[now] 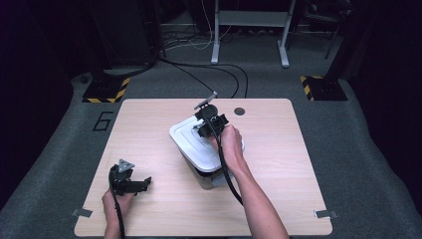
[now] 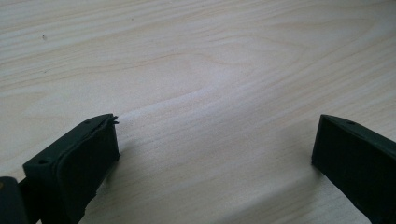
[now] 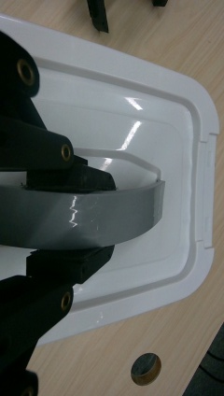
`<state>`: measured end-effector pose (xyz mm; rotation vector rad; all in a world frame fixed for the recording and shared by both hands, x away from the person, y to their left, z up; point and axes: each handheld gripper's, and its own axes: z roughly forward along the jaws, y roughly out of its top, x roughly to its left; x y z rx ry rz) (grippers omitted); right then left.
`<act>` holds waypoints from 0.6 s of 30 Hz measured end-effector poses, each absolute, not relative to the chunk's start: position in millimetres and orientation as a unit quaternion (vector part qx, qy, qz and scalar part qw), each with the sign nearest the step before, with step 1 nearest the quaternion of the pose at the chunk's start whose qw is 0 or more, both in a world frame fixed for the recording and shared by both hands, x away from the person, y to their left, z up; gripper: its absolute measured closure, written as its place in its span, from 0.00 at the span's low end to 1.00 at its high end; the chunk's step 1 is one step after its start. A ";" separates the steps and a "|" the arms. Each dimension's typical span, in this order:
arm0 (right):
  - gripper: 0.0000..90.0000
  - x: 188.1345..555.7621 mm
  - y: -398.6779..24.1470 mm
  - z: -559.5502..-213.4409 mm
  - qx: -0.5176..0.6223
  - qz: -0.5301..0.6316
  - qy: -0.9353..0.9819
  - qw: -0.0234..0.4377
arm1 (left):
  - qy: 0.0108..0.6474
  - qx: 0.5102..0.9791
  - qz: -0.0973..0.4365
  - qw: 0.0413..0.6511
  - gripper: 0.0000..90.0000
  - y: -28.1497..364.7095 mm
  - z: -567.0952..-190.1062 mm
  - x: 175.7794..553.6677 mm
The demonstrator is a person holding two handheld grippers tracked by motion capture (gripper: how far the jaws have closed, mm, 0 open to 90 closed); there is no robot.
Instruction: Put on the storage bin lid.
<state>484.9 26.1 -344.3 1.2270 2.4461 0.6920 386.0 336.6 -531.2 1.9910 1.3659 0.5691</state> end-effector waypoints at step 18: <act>0.17 481.7 -0.1 -332.1 0.412 0.299 0.851 0.132 | 0.520 0.759 0.217 0.326 0.00 336.2 -531.3 386.4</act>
